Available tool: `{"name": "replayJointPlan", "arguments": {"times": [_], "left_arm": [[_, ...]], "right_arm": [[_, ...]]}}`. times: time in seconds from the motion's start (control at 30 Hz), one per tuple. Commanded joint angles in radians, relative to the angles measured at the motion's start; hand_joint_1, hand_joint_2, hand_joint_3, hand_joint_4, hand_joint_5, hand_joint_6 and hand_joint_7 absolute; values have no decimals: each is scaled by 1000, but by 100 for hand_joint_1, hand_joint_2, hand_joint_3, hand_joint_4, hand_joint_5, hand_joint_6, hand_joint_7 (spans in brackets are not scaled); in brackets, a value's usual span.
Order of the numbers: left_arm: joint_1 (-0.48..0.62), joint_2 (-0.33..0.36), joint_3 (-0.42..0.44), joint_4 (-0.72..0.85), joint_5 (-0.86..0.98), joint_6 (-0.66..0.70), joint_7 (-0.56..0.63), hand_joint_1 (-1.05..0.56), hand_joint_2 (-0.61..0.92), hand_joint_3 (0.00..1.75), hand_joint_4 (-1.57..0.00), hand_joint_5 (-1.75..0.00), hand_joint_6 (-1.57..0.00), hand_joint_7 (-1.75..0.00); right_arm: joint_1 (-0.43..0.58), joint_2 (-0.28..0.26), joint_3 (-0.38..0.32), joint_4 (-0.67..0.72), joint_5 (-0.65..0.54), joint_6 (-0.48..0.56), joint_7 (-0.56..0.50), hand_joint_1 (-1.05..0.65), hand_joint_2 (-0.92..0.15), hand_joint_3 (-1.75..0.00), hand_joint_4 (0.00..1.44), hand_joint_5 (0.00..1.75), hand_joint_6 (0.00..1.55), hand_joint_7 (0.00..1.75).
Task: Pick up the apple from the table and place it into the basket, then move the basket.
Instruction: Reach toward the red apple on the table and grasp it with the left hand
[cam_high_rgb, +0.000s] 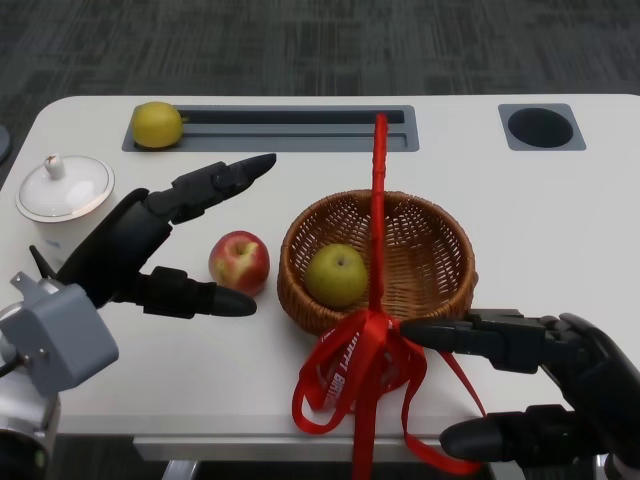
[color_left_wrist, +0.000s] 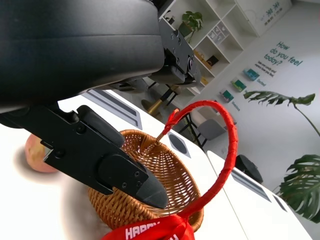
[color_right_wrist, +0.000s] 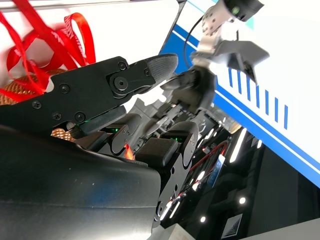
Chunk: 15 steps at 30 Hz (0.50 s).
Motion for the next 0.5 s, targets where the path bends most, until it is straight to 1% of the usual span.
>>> {"name": "replayJointPlan", "arguments": {"times": [0.03,0.23,0.33,0.5], "left_arm": [[-57,23,-32,87,52,-12,58,-71,72,0,-29,-1,-27,-1],[-137,14,-96,234,120,-2,124,-73,73,0,-31,-1,-28,-1],[-172,15,-137,301,181,6,191,-72,74,0,-31,-1,-28,0],[-226,19,-205,401,279,61,313,-70,72,0,-30,0,-28,0]], "right_arm": [[12,2,6,-33,14,19,3,-48,-83,0,81,0,72,0],[26,8,14,-78,12,51,5,-46,-82,0,81,0,73,0],[32,11,16,-93,15,61,7,-45,-81,0,82,0,73,0],[42,12,14,-116,13,71,8,-46,-82,0,83,0,73,0]]}}
